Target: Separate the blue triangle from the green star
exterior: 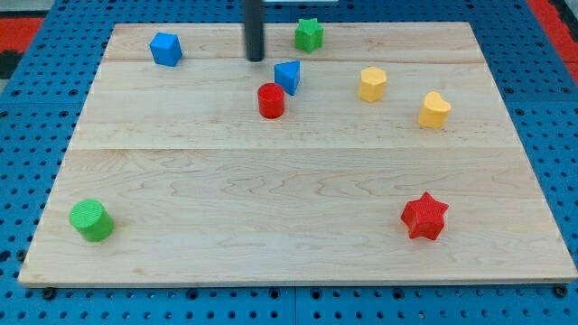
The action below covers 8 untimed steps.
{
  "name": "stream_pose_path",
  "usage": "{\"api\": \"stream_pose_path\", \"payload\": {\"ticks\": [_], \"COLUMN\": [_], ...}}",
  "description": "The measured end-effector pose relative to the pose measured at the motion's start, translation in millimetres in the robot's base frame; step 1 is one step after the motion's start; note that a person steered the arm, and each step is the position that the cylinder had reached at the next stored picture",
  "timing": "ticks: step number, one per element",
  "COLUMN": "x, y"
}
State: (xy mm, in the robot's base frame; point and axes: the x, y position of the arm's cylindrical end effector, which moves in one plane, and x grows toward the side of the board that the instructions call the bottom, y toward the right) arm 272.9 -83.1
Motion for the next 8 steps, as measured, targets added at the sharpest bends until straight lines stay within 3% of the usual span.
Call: {"api": "stream_pose_path", "payload": {"ticks": [1,2,3,5,6,8], "x": [77.8,65.9,-10.8,-1.7,-17.4,-22.0], "y": [3.5,66.6,102.7,69.6,119.6,74.2]}}
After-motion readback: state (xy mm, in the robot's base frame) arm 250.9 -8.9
